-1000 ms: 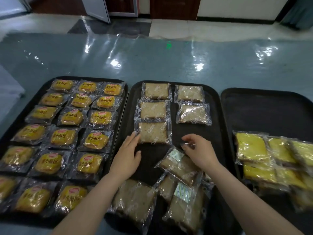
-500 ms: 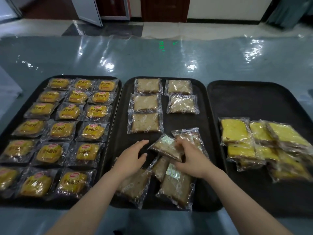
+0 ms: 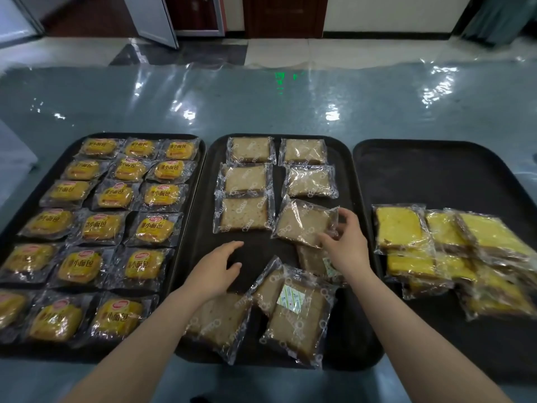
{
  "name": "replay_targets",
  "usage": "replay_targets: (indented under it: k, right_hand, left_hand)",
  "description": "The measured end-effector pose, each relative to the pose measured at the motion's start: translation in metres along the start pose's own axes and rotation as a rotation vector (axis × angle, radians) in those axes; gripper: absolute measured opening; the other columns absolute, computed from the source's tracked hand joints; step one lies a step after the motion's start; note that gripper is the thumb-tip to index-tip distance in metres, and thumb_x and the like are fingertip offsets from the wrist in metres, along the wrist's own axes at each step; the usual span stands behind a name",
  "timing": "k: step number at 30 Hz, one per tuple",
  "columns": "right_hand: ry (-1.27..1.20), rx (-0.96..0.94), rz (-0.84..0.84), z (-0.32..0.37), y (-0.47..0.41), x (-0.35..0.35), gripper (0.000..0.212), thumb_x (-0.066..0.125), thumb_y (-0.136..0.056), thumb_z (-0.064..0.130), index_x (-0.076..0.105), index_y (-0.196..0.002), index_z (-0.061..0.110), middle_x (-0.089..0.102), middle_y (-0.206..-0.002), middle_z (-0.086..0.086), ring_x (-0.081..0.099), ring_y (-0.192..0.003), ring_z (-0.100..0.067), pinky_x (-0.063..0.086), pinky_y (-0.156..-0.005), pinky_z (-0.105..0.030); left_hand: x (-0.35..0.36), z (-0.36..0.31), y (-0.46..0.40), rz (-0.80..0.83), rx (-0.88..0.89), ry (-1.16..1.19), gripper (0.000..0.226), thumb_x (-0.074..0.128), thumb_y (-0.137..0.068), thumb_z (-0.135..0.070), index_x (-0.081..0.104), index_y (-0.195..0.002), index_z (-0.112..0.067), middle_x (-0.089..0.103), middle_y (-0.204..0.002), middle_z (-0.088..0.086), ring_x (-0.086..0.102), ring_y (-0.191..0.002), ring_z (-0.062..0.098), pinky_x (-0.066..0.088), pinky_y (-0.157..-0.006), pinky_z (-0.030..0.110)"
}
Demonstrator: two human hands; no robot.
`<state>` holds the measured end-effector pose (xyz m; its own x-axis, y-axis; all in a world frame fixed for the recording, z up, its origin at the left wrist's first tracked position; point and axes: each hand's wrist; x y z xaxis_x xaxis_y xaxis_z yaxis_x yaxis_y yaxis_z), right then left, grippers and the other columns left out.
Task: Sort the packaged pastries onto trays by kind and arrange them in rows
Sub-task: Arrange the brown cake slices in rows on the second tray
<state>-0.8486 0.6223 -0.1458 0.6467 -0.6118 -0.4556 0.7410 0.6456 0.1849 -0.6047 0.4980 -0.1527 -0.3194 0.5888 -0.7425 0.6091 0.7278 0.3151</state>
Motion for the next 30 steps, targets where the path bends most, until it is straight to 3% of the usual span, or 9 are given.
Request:
replay_targets:
  k: [4,6,8,10,12,19,23,28,30]
  right_hand:
    - [-0.044,0.056,-0.078,0.002,-0.016,0.001,0.069,0.067,-0.089,0.017,0.03,-0.144,0.032,0.057,-0.116,0.008,0.056,-0.085,0.001,0.049,-0.064,-0.02]
    - [0.072,-0.016,-0.148,0.003,-0.022,0.001,0.06,0.063,-0.091,0.018,0.034,-0.144,0.026,0.052,-0.131,0.0,0.055,-0.105,-0.011,0.049,-0.088,-0.03]
    - [0.349,-0.263,-0.13,0.002,-0.023,0.003,0.049,0.059,-0.093,0.021,0.045,-0.139,0.023,0.044,-0.141,-0.004,0.041,-0.127,-0.023,0.036,-0.105,-0.035]
    - [0.57,-0.519,0.082,0.003,-0.021,0.007,0.041,0.053,-0.095,0.026,0.051,-0.136,0.026,0.044,-0.145,-0.002,0.034,-0.134,-0.026,0.029,-0.11,-0.041]
    - [0.764,-0.616,0.33,-0.001,-0.019,0.012,0.042,0.045,-0.098,0.035,0.045,-0.14,0.034,0.036,-0.152,0.004,0.026,-0.141,-0.022,0.018,-0.114,-0.046]
    - [1.009,-0.295,0.305,-0.018,-0.028,0.001,0.058,0.024,-0.096,0.059,0.013,-0.15,0.04,-0.001,-0.162,0.006,-0.015,-0.146,-0.028,-0.004,-0.114,-0.056]
    - [0.958,-0.296,0.39,-0.015,-0.029,0.004,0.064,0.025,-0.095,0.062,0.005,-0.152,0.041,-0.011,-0.161,0.007,-0.028,-0.141,-0.027,-0.014,-0.109,-0.058]
    - [0.902,-0.332,0.31,-0.019,-0.008,0.008,0.065,0.036,-0.096,0.055,0.008,-0.152,0.038,-0.012,-0.161,0.005,-0.028,-0.141,-0.027,-0.017,-0.107,-0.055]
    - [0.855,-0.378,0.311,-0.02,0.005,0.01,0.065,0.042,-0.095,0.053,0.014,-0.151,0.039,-0.007,-0.161,0.006,-0.026,-0.142,-0.023,-0.014,-0.11,-0.051]
  left_hand:
    - [-0.006,0.009,0.001,-0.017,-0.05,-0.019,0.053,0.055,-0.093,-0.026,0.036,-0.142,-0.031,0.038,-0.148,-0.006,0.038,-0.132,0.013,0.035,-0.103,0.028]
    - [-0.009,0.014,0.004,-0.045,-0.076,-0.029,0.053,0.056,-0.093,-0.025,0.037,-0.142,-0.031,0.04,-0.146,-0.006,0.04,-0.131,0.012,0.035,-0.102,0.028]
    - [-0.011,0.017,0.007,-0.062,-0.084,-0.025,0.052,0.055,-0.093,-0.025,0.038,-0.141,-0.031,0.042,-0.145,-0.006,0.04,-0.13,0.012,0.035,-0.101,0.028]
    - [-0.012,0.02,0.012,-0.062,-0.09,-0.022,0.051,0.055,-0.093,-0.025,0.038,-0.141,-0.031,0.041,-0.145,-0.006,0.04,-0.13,0.012,0.035,-0.102,0.028]
    - [-0.011,0.023,0.017,-0.058,-0.103,-0.026,0.052,0.054,-0.093,-0.025,0.037,-0.141,-0.032,0.04,-0.146,-0.006,0.04,-0.13,0.013,0.035,-0.103,0.029]
    - [-0.013,0.032,0.04,-0.066,-0.126,-0.004,0.052,0.056,-0.092,-0.025,0.038,-0.14,-0.034,0.049,-0.136,-0.004,0.052,-0.106,0.006,0.042,-0.085,0.021]
    - [-0.015,0.036,0.05,-0.077,-0.106,0.005,0.051,0.055,-0.092,-0.024,0.039,-0.14,-0.033,0.052,-0.131,-0.006,0.047,-0.093,-0.002,0.033,-0.071,0.01]
    - [-0.009,0.042,0.064,-0.088,-0.059,-0.015,0.051,0.056,-0.092,-0.024,0.039,-0.14,-0.03,0.043,-0.144,-0.006,0.041,-0.121,0.003,0.033,-0.091,0.018]
    - [-0.003,0.045,0.067,-0.071,-0.05,-0.033,0.053,0.057,-0.092,-0.026,0.038,-0.141,-0.029,0.033,-0.151,-0.004,0.026,-0.138,0.009,0.026,-0.104,0.024]
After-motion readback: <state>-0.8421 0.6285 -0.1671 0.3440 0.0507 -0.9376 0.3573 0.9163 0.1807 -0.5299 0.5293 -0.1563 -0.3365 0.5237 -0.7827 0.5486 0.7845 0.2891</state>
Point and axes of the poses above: each hand's wrist, its own y-axis away from the middle knuckle, its own x-axis out of the palm, z = x × y
